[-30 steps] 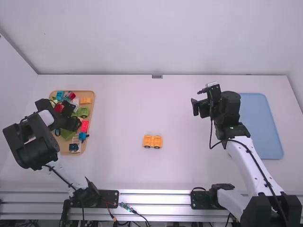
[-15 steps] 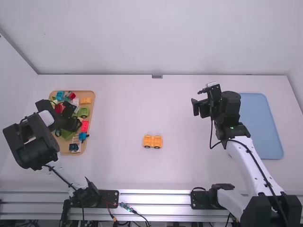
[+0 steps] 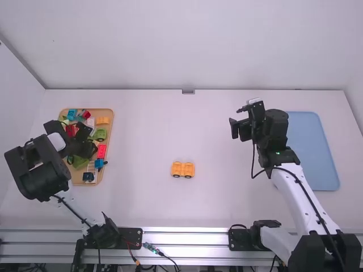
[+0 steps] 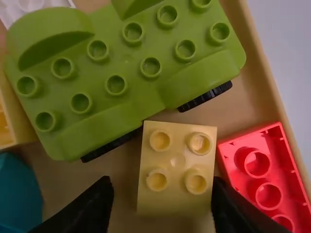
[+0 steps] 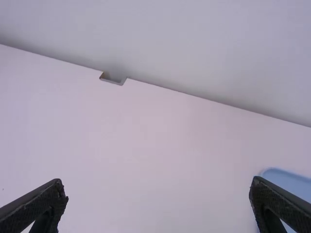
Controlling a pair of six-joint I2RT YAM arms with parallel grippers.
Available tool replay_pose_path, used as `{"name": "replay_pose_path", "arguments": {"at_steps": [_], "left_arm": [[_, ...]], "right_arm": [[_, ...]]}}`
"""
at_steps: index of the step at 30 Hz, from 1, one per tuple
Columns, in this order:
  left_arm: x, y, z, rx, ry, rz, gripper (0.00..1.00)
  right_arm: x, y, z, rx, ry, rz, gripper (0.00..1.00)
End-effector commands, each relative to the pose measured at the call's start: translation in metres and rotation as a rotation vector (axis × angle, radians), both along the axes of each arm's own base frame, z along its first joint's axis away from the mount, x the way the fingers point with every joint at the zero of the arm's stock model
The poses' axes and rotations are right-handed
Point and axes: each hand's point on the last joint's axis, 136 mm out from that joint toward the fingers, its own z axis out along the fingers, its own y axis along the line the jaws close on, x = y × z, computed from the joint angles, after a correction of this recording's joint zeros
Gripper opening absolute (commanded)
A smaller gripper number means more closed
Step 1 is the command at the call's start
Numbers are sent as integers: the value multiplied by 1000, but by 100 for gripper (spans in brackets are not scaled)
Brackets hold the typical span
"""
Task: Assemble lego blocks to make yellow taxi
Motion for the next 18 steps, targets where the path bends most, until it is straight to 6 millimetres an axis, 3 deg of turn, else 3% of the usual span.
{"name": "replay_pose_path", "arguments": {"at_steps": [1, 15, 18], "left_arm": [[-6, -8, -11, -38, 26, -5, 43], [-2, -7, -5, -46, 17, -8, 33], [1, -7, 4, -54, 37, -13, 24]], "right_arm": [[2, 1, 16, 2, -37, 1, 99], [3, 1, 17, 5, -39, 0, 99], [3, 1, 17, 5, -42, 0, 99]]}}
